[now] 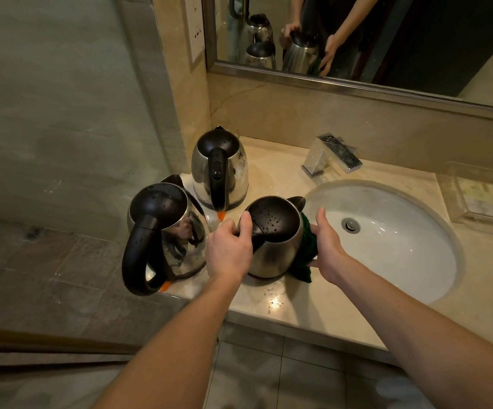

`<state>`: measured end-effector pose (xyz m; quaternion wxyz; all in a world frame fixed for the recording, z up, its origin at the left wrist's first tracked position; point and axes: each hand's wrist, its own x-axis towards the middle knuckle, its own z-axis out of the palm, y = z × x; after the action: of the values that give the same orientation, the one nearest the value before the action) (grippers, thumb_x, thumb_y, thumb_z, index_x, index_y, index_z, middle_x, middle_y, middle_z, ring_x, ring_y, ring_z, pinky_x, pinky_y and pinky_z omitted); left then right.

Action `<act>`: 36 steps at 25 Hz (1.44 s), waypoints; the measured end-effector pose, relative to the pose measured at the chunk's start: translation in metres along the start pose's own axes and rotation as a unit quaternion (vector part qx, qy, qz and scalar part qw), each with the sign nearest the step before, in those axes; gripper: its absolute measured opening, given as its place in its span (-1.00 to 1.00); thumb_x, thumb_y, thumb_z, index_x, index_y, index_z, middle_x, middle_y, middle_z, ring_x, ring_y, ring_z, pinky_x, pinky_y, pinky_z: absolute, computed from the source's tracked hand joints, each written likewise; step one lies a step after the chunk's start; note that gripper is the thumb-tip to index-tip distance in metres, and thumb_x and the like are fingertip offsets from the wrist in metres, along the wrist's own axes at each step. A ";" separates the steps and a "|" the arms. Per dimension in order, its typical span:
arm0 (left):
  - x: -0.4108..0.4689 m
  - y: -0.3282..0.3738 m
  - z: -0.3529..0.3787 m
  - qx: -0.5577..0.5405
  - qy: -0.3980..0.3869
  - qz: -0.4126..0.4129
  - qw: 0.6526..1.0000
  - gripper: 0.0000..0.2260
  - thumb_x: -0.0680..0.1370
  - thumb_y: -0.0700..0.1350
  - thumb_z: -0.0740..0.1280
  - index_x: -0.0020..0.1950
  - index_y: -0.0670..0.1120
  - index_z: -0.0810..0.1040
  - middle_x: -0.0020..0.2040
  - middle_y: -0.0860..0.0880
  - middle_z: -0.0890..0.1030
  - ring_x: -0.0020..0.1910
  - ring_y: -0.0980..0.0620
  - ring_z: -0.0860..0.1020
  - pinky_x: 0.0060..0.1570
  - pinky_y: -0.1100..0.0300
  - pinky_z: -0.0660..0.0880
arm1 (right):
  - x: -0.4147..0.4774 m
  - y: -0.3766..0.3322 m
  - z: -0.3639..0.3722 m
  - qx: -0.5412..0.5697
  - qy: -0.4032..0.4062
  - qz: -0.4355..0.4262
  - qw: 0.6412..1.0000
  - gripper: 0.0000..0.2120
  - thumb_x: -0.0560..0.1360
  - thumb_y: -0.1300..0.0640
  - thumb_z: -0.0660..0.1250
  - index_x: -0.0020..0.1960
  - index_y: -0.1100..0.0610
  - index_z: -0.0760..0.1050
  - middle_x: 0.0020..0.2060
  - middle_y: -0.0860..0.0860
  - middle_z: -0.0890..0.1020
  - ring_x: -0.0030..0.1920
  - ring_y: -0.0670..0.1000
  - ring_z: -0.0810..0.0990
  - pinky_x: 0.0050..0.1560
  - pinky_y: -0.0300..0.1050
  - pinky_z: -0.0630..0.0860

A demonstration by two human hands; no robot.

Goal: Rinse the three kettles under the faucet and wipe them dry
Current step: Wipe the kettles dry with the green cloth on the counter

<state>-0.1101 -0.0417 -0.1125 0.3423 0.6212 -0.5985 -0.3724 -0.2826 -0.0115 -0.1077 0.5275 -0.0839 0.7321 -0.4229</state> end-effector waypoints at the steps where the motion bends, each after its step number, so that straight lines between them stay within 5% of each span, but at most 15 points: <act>1: 0.000 -0.001 0.000 0.001 0.000 0.001 1.000 -0.49 0.58 0.27 0.10 -0.32 -0.13 0.42 -0.37 -0.04 0.45 -0.33 -0.01 0.43 -0.30 0.08 0.36 | 0.001 0.001 0.000 0.001 0.002 0.010 1.000 -0.25 0.57 -0.38 -0.09 0.52 0.11 0.27 0.47 0.10 0.35 0.50 0.19 0.23 0.44 0.29 0.19; 5: 0.002 -0.002 0.001 -0.002 0.002 0.002 1.000 -0.47 0.60 0.25 0.12 -0.27 -0.18 0.47 -0.34 -0.08 0.51 -0.27 -0.09 0.51 -0.26 0.01 0.44 | 0.002 -0.003 -0.002 0.009 -0.008 0.033 0.999 -0.22 0.56 -0.40 -0.10 0.53 0.13 0.24 0.50 0.12 0.30 0.52 0.22 0.18 0.46 0.32 0.14; 9: -0.004 0.004 0.000 -0.004 0.019 -0.032 0.999 -0.52 0.63 0.21 0.08 -0.29 -0.08 0.47 -0.33 -0.01 0.51 -0.20 -0.05 0.52 -0.15 0.05 0.42 | 0.000 -0.021 -0.007 0.005 -0.023 0.014 1.000 -0.22 0.56 -0.40 -0.13 0.42 0.15 0.40 0.36 0.15 0.47 0.43 0.23 0.34 0.40 0.30 0.21; 13: -0.012 0.022 0.010 -0.017 0.128 -0.079 0.989 -0.57 0.65 0.16 0.08 -0.33 -0.01 0.40 -0.37 0.03 0.48 -0.25 0.02 0.48 -0.11 0.09 0.38 | 0.010 -0.027 -0.010 -0.001 -0.022 -0.008 1.000 -0.25 0.54 -0.43 -0.12 0.20 0.13 0.52 0.01 0.09 0.62 -0.03 0.09 0.54 0.16 0.14 0.37; 15: -0.010 0.026 0.015 -0.025 0.153 -0.107 0.982 -0.54 0.65 0.17 0.07 -0.36 -0.03 0.40 -0.39 0.02 0.47 -0.29 0.04 0.47 -0.21 0.15 0.31 | 0.016 -0.025 -0.008 -0.009 -0.020 -0.021 1.000 -0.19 0.50 -0.48 -0.11 0.25 0.15 0.51 0.06 0.09 0.62 0.10 0.12 0.54 0.26 0.14 0.34; 17: -0.006 0.026 0.018 -0.014 0.167 -0.120 0.979 -0.51 0.64 0.19 0.07 -0.40 -0.04 0.38 -0.41 0.02 0.46 -0.32 0.03 0.45 -0.25 0.15 0.25 | 0.023 -0.022 -0.006 -0.037 -0.023 -0.029 0.999 -0.06 0.39 -0.57 -0.09 0.39 0.13 0.44 0.33 0.11 0.51 0.39 0.17 0.39 0.44 0.25 0.21; 20: -0.001 0.022 0.017 0.004 0.173 -0.110 0.979 -0.50 0.62 0.19 0.09 -0.43 -0.05 0.36 -0.43 0.02 0.44 -0.35 0.04 0.44 -0.26 0.14 0.25 | 0.033 -0.017 -0.008 -0.062 -0.036 -0.008 0.997 -0.08 0.45 -0.52 -0.11 0.48 0.14 0.33 0.46 0.12 0.37 0.50 0.18 0.23 0.47 0.31 0.12; 28: 0.012 0.022 0.010 0.017 0.147 -0.075 0.986 -0.46 0.62 0.16 0.16 -0.43 -0.16 0.44 -0.51 0.01 0.37 -0.47 0.06 0.35 -0.37 0.16 0.28 | 0.052 -0.020 -0.016 -0.094 -0.055 -0.006 0.994 -0.12 0.50 -0.47 -0.11 0.41 0.20 0.41 0.43 0.13 0.41 0.49 0.18 0.26 0.49 0.24 0.13; 32: 0.016 0.022 0.008 0.019 0.128 -0.072 0.989 -0.48 0.63 0.15 0.17 -0.45 -0.13 0.41 -0.51 0.00 0.37 -0.46 0.04 0.35 -0.37 0.14 0.27 | 0.058 -0.042 -0.014 -0.114 -0.089 -0.061 0.988 -0.09 0.42 -0.55 -0.13 0.06 0.13 0.69 0.12 0.14 0.66 0.29 0.13 0.50 0.43 0.12 0.21; 36: 0.018 0.021 0.009 0.013 0.126 -0.070 0.989 -0.48 0.62 0.15 0.16 -0.47 -0.10 0.40 -0.51 0.00 0.37 -0.46 0.02 0.36 -0.34 0.12 0.31 | 0.055 -0.053 -0.013 -0.156 -0.156 -0.079 0.972 -0.11 0.42 -0.54 -0.14 0.05 0.09 0.70 0.03 0.10 0.71 0.20 0.12 0.56 0.40 0.14 0.26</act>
<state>-0.1279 -0.0602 -0.1000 0.3803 0.7081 -0.5103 -0.3060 -0.3347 -0.0691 -0.1076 0.5806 -0.2877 0.6886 -0.3255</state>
